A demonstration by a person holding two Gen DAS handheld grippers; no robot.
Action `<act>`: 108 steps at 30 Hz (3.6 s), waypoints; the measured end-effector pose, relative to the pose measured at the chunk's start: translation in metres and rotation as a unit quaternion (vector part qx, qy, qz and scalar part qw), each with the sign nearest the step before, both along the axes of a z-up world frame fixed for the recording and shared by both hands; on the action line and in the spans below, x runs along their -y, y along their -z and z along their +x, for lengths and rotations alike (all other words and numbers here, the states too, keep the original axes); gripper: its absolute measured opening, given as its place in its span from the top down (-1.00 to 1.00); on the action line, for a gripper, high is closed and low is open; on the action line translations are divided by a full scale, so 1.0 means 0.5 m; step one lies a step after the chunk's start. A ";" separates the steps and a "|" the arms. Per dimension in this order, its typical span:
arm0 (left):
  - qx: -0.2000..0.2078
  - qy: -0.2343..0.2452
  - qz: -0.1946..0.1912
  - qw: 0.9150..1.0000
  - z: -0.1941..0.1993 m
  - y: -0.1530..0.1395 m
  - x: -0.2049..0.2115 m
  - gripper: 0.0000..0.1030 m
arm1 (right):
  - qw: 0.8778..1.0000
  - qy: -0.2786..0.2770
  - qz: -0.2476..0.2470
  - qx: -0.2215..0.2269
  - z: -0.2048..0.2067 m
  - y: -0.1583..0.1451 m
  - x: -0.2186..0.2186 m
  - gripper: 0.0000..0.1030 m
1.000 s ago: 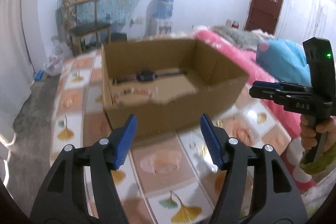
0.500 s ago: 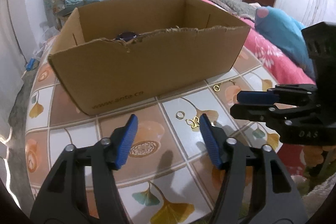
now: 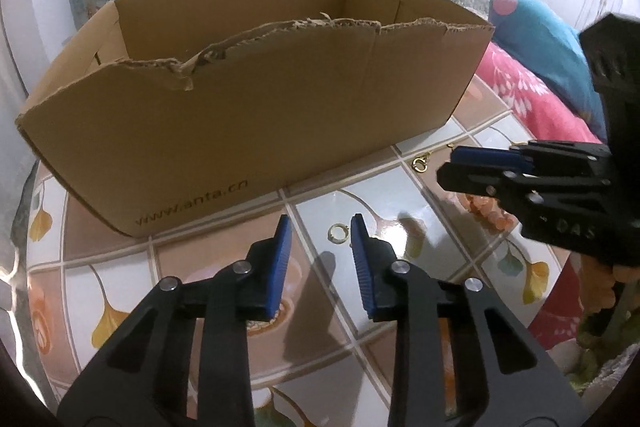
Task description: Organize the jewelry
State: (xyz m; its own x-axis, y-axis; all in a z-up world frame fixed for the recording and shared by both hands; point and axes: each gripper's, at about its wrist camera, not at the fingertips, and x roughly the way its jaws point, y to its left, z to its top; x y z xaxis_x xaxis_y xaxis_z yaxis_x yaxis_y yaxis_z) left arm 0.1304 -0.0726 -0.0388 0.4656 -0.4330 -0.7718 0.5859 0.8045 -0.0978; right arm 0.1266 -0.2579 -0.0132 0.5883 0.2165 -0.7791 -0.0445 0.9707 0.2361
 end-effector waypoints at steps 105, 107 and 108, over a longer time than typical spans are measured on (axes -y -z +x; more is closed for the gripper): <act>0.003 0.052 0.073 0.996 0.008 0.027 0.061 0.80 | 1.000 -0.021 -0.018 -0.007 0.030 0.043 -0.036 0.79; 0.000 0.051 0.070 0.996 0.010 0.027 0.060 0.81 | 1.000 -0.022 -0.017 -0.007 0.030 0.043 -0.037 0.79; -0.001 0.051 0.070 0.996 0.010 0.027 0.060 0.81 | 1.000 -0.022 -0.017 -0.007 0.030 0.043 -0.038 0.79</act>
